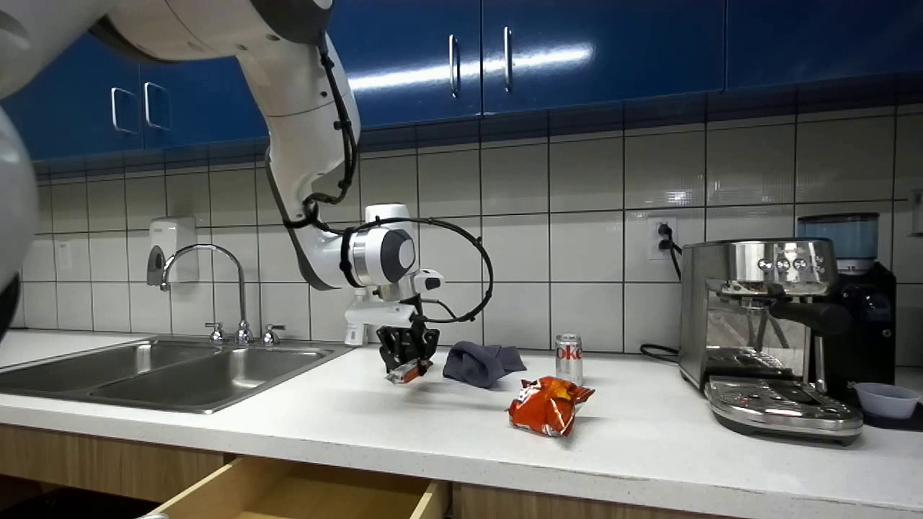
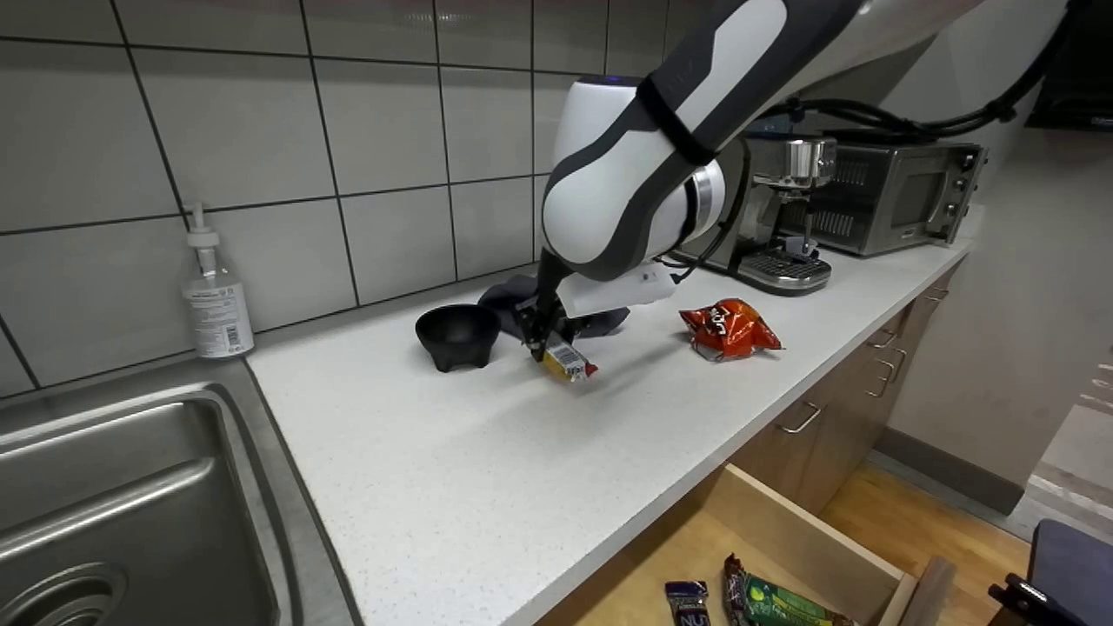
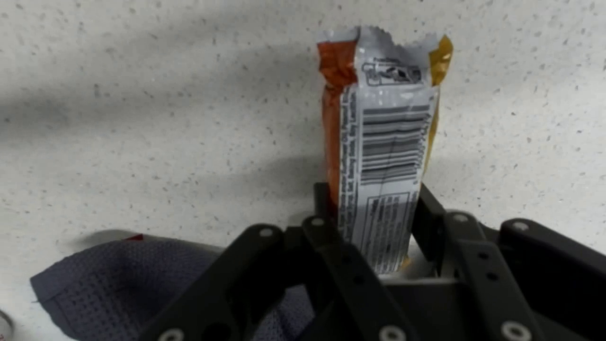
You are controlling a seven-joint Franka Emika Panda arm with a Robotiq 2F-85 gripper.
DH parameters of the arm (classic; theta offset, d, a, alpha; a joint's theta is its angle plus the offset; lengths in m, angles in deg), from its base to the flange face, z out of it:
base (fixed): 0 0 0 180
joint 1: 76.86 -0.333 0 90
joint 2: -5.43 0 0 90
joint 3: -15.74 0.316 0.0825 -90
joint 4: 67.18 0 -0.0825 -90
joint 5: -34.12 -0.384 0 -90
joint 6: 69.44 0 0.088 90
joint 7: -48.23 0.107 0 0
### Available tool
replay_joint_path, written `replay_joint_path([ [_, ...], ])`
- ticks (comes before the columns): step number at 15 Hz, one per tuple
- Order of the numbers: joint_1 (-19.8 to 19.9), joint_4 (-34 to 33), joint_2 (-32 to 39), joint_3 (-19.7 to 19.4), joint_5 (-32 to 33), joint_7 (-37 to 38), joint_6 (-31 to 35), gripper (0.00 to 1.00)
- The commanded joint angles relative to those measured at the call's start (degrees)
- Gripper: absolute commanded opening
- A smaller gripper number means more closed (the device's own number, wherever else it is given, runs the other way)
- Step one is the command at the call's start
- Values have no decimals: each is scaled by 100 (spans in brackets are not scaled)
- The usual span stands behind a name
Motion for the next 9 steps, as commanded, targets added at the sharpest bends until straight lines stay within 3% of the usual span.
replay_joint_path([
  [1,-39,908,-650,0,145,10,268,18],
  [9,-298,2256,-1472,-267,463,316,706,18],
])
